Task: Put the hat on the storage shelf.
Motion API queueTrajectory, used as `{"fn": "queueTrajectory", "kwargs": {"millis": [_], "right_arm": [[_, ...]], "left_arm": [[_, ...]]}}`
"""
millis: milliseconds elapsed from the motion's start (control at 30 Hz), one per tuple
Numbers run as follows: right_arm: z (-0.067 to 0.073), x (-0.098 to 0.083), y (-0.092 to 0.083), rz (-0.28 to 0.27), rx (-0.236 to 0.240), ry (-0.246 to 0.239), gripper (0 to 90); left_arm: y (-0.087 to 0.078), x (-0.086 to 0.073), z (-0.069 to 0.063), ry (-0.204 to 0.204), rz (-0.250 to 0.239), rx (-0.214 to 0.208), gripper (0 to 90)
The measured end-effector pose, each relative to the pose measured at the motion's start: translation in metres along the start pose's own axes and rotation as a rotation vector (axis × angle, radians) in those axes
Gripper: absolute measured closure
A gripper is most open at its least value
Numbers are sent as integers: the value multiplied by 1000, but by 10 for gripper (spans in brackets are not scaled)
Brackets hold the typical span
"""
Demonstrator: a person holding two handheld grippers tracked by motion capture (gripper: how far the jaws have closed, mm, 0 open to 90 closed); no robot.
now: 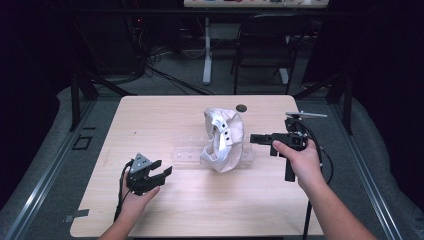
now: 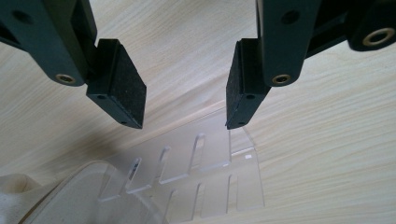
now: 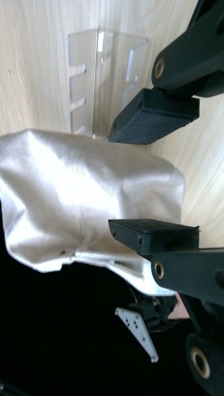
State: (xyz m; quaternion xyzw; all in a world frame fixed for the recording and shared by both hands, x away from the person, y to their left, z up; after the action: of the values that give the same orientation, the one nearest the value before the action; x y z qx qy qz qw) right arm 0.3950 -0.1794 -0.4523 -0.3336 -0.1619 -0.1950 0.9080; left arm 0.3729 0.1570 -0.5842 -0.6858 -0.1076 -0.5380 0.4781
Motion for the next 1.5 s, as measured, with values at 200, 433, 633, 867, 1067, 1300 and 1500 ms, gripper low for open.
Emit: {"fn": "queueTrajectory", "kwargs": {"millis": [200, 433, 633, 867, 1067, 1300, 1500], "right_arm": [[-11, -6, -1, -7, -25, -6, 501], [-30, -23, 0, -15, -49, -15, 489], [-53, -47, 3, -40, -78, -39, 489], [-71, -70, 7, -53, -109, -75, 489], [-84, -80, 11, -73, -112, -76, 471], [-101, -97, 20, -104, -152, -145, 452], [-108, -108, 28, -145, -168, -195, 446]], "left_arm": [[0, -1, 1, 2, 6, 3, 485], [1, -2, 2, -2, 9, 3, 484], [2, -4, 1, 11, 17, 4, 484], [4, -5, 0, 8, 21, 3, 484], [5, -5, 0, 6, 22, -1, 480], [6, -6, -1, 17, 25, -3, 476], [7, -7, -1, 20, 30, -6, 471]]}}
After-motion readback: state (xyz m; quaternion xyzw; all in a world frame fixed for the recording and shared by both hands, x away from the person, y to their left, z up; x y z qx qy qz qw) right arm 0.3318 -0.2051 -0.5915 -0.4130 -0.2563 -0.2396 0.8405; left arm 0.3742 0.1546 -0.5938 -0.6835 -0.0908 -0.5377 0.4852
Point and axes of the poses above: each handheld gripper's, and its own axes: y roughly forward along the jaws, x roughly out of its top, z roughly to its left, the point moved 8 cm from there along y, roughly forward along the jaws, and after that the axes turned 9 degrees about y, right-handed, at the moved point
